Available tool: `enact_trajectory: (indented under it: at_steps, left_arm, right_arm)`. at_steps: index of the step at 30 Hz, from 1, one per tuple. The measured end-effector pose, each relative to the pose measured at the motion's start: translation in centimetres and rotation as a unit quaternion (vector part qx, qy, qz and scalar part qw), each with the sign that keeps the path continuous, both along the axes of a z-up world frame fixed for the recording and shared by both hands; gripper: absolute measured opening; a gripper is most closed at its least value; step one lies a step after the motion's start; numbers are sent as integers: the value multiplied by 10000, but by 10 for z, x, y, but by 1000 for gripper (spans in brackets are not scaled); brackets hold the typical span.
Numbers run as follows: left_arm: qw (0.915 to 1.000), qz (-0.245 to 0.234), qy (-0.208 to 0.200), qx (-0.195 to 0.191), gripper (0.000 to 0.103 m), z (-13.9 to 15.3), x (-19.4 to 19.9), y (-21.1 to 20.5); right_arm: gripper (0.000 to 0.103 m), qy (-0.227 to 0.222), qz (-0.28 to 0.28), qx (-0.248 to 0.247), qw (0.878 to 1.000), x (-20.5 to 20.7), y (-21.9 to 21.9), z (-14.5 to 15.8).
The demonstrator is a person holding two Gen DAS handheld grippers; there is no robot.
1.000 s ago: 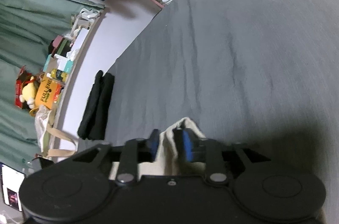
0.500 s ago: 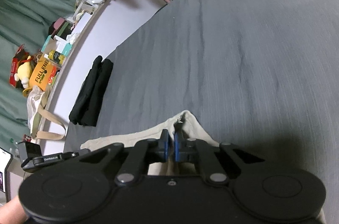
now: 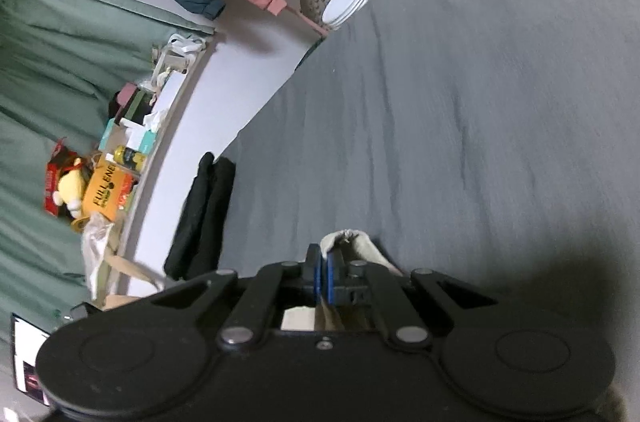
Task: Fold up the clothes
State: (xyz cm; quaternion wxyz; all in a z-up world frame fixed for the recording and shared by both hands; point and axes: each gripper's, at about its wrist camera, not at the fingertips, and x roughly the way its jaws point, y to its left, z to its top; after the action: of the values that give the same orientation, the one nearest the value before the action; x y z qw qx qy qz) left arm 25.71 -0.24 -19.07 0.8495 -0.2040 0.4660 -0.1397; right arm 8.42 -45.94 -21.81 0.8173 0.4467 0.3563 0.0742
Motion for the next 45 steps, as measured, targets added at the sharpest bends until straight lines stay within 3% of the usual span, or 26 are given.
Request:
enact_trajectory:
  at_steps: [10,13,16,18,20,23,26,29,32,35,38,40,45]
  left_arm:
    - [9980,-194,-151,588,2,-6,4,-18]
    - [9975,-286,-147,625,2,0,4,-18]
    - [9981,-304,-65,536,5,3,5,-12]
    - [9978,-267,-44,608,8,6,4,-8]
    - [9970,-236,-47,735,8,9,2,-3]
    - [9958,-113,-154,901,8,19,-5,7]
    - [9915,-133,-583,1154,8,38,-20,9]
    - [9845,-607,-1115,1212,8,59,-44,-7]
    - [9766,-1365,-1431,847,8,69,-71,-35]
    - [9666,-2089,-1429,400,8,65,-96,-74]
    - [9585,-2574,-1226,87,8,50,-120,-117]
    - [9553,-2752,-1080,78,8,39,-134,-142]
    - [9563,-2770,-856,372,8,14,-155,-179]
  right_arm:
    - [4,234,119,-867,9959,26,19,-3]
    - [9,258,168,-742,9968,26,17,-3]
    - [33,185,173,-424,9988,22,6,2]
    - [65,134,147,-209,9996,19,-1,6]
    - [76,88,22,-229,9997,14,-8,12]
    - [76,85,-261,-403,9988,4,-24,21]
    - [66,347,-380,-658,9965,-10,-41,30]
    - [66,514,-285,-1109,9921,-35,-52,48]
    - [66,493,-497,-1313,9889,-72,-59,61]
    - [63,585,-492,-966,9924,-102,-63,55]
    - [51,801,-193,-753,9937,-118,-66,46]
    - [38,896,-66,-775,9929,-123,-69,43]
    - [35,954,113,-375,9947,-127,-68,33]
